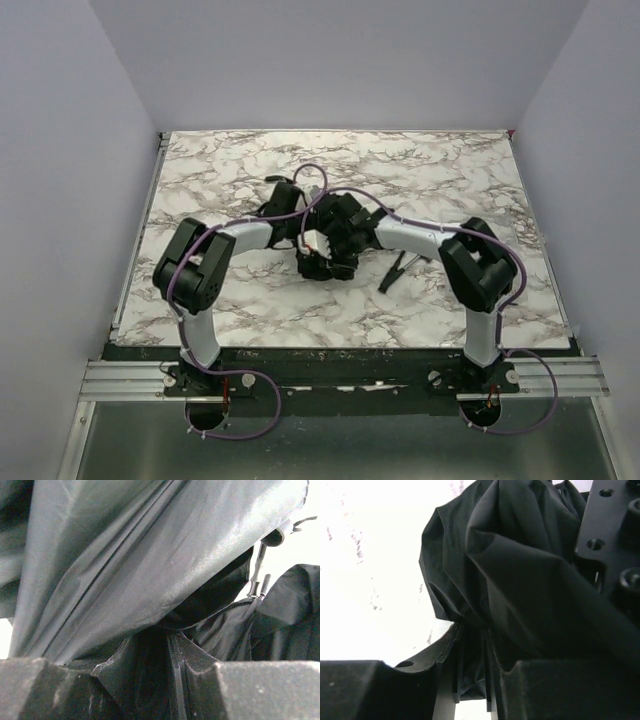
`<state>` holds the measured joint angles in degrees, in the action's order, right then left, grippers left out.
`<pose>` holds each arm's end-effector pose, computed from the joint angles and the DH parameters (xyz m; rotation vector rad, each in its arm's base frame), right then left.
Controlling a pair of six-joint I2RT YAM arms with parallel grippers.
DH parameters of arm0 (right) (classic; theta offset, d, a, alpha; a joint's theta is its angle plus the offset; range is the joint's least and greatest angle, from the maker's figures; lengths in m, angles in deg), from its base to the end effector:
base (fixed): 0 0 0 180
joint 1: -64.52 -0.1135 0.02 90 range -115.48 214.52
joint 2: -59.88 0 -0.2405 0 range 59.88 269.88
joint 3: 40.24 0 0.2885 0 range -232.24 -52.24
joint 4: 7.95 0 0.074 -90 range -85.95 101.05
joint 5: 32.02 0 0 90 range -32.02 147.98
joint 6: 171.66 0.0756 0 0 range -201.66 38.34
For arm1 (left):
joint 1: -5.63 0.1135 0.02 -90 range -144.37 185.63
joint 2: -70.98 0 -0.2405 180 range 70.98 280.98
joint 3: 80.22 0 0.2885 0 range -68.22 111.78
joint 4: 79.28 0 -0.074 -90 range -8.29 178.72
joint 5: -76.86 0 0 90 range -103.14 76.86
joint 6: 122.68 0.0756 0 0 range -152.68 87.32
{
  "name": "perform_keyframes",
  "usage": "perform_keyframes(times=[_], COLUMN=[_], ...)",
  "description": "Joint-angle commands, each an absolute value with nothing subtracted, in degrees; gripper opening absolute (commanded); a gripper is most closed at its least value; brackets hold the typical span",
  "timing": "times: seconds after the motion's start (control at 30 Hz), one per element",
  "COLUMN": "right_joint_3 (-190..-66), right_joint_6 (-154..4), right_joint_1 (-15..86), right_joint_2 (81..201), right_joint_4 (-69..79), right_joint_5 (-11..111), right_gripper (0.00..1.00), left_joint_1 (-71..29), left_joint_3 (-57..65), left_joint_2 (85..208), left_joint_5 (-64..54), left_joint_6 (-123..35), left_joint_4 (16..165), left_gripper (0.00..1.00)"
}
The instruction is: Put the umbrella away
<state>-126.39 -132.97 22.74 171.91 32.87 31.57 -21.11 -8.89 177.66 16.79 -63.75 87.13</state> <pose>0.2951 0.3088 0.0804 -2.0079 1.7262 0.5731 0.3545 -0.2209 0.0718 0.1592 2.5648 -1.0612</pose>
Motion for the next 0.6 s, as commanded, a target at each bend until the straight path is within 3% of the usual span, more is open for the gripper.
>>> perform_keyframes(times=[0.0, 0.23, 0.37, 0.57], right_joint_3=[-128.6, -126.5, -124.3, -123.6], right_joint_6=[-141.6, -149.6, -149.4, -150.5], right_joint_1=[25.0, 25.0, 25.0, 24.9], right_joint_2=[175.4, 168.5, 165.0, 161.1], right_joint_4=[36.3, 51.9, 55.3, 61.2], right_joint_5=[28.5, 21.0, 19.1, 14.7], right_gripper=[0.31, 0.47, 0.50, 0.53], left_joint_1=[-28.8, -25.0, -22.8, -19.4], left_joint_3=[-17.2, -16.0, -11.5, -7.3], left_joint_2=[178.1, 168.8, 164.5, 160.0], left_joint_5=[22.3, 14.4, 12.7, 13.7], left_joint_6=[-71.6, -74.3, -72.8, -69.2], left_joint_4=[84.3, 84.7, 82.2, 80.6], left_gripper=[0.34, 0.47, 0.56, 0.59])
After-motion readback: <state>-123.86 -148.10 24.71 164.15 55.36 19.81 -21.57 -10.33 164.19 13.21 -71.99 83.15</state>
